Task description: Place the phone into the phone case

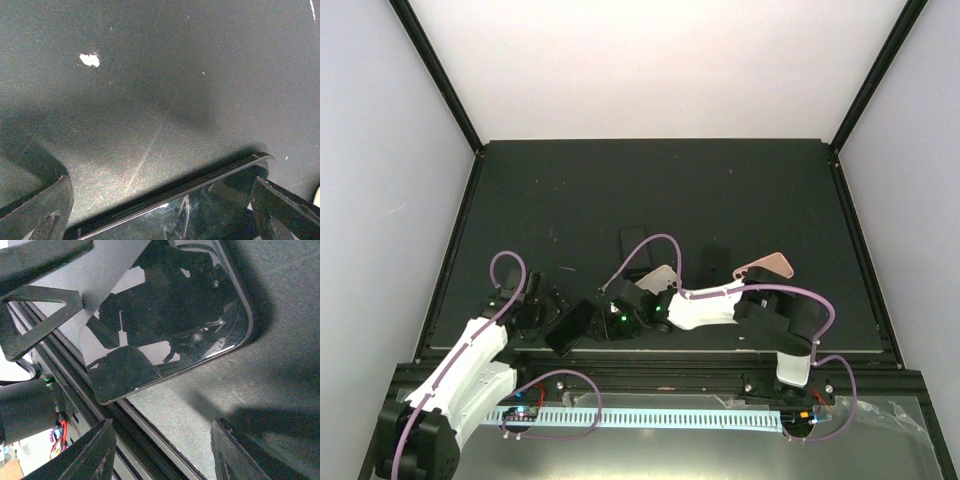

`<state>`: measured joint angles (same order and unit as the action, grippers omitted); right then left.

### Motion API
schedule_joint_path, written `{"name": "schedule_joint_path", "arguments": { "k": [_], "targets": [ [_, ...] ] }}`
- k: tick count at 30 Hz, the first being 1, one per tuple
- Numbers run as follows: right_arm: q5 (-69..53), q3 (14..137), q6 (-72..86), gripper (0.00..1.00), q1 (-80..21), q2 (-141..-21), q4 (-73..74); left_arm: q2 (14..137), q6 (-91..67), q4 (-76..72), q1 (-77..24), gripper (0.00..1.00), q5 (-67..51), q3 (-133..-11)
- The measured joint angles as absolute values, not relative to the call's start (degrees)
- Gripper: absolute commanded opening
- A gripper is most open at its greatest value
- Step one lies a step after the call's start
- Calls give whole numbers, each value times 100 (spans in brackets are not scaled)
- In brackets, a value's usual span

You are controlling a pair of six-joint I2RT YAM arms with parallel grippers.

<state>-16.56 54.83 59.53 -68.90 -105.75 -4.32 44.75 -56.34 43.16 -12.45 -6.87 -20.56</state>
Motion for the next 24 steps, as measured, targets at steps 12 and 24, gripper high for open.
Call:
{"name": "schedule_joint_path", "arguments": {
  "k": [12,24],
  "targets": [
    [-1664,5566,6488,52,-6674,-10982,-1015,4705,-5492,3966,-1199,99,-1284,-2045],
    [-1726,5905,6501,47,-6160,-11461,-1562,4856,-5736,2775,-1181,98,-2281,-1743]
  ]
}}
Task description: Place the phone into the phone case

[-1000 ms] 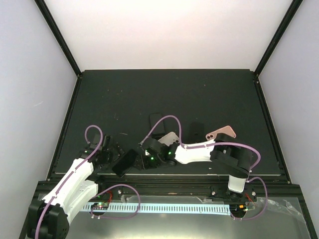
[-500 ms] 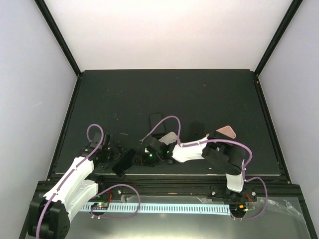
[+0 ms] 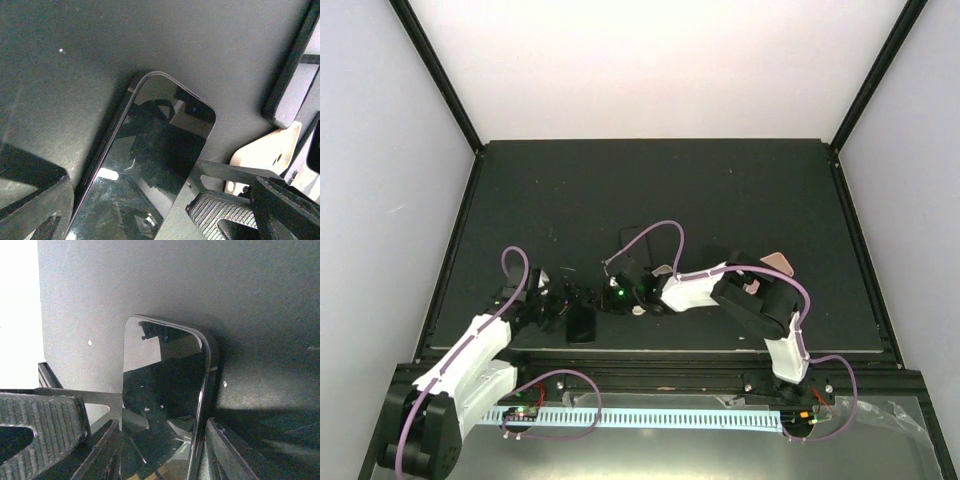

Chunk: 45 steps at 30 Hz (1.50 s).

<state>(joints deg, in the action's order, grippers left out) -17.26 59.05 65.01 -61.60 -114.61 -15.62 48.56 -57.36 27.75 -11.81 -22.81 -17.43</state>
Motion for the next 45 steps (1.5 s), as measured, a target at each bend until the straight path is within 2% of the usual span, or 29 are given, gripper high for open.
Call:
{"name": "schedule_joint_path", "arguments": {
  "k": [13,20,26,32,45],
  "targets": [
    [-1437,5933,5511,49,-5966,-11113,-727,5214,-5655,2394,-1186,90,-2324,-1800],
    [-856,5544,5078,55,-5920,-10047,-113,5221,-4851,3024,-1374,99,-1865,-2088],
    [-213,5196,4821,62,-5876,-9078,84,5122,-4327,3514,-1782,99,-1345,-2491],
    [392,4681,4764,63,-5732,-8359,327,5513,-4119,3649,-2556,99,-836,-2744],
    [869,4176,4842,63,-5669,-7861,388,6632,-3885,3802,-3444,99,137,-3262]
  ]
}}
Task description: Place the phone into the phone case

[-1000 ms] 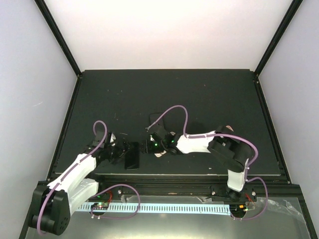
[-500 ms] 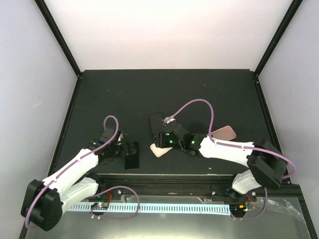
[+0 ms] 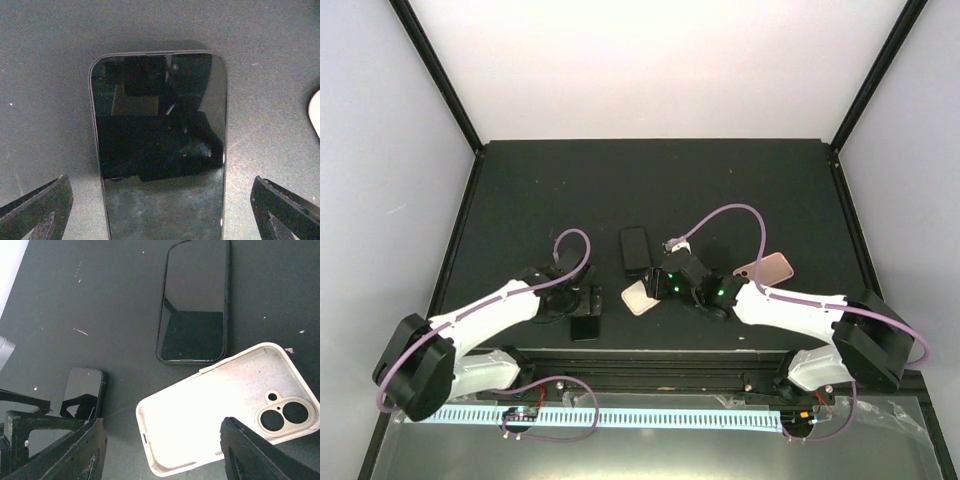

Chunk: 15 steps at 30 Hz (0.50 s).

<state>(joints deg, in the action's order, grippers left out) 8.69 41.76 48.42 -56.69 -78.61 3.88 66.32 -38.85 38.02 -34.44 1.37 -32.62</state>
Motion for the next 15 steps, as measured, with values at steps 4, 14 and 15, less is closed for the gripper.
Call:
{"name": "schedule_joint_path", "arguments": {
  "k": [4,14,15],
  "targets": [
    [882,4139,4880,63,-5669,-7859,386,6938,-3835,3802,-3529,99,309,-3369],
    [878,4053,5061,63,-5669,-7808,338,7454,-3804,3750,-3697,95,454,-3402],
    [878,4051,5140,63,-5669,-7808,338,7502,-3804,3741,-3715,94,486,-3430]
  ]
}}
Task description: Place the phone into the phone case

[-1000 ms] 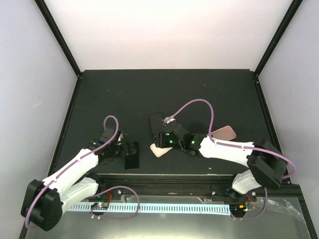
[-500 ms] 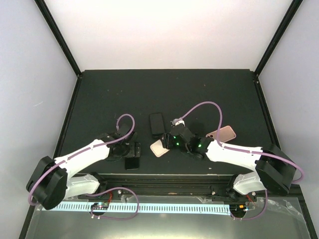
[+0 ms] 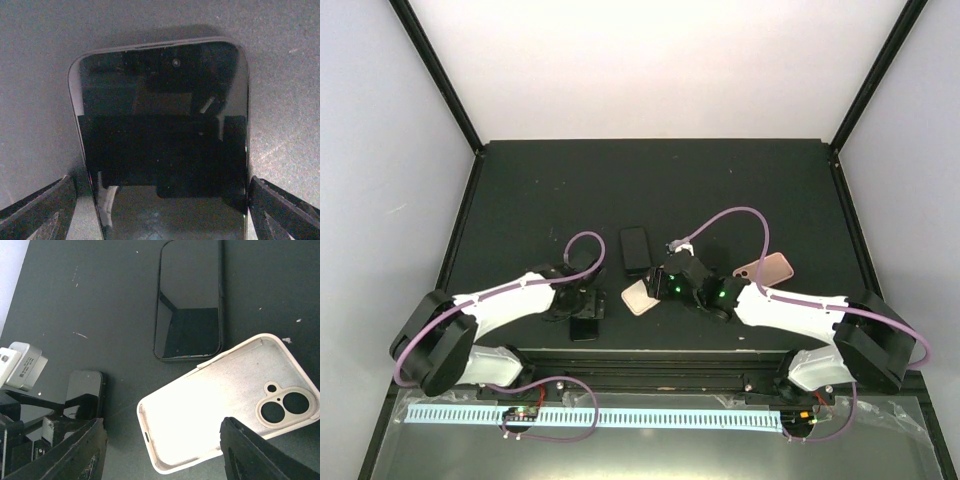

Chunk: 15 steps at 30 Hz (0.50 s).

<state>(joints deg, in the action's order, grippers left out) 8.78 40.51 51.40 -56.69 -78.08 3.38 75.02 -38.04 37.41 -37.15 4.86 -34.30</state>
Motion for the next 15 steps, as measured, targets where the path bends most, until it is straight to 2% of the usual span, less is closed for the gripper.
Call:
{"name": "schedule_joint_path", "arguments": {
  "k": [2,11,15],
  "targets": [
    [880,4047,5286,63,-5669,-7808,344,7588,-3804,3717,-3730,94,530,-3474],
    [851,4047,5865,62,-5651,-8058,388,7780,-3811,3653,-3822,78,690,-3562],
    [773,4047,6029,62,-5645,-8274,401,7780,-3815,3632,-3835,75,692,-3566]
  ]
}}
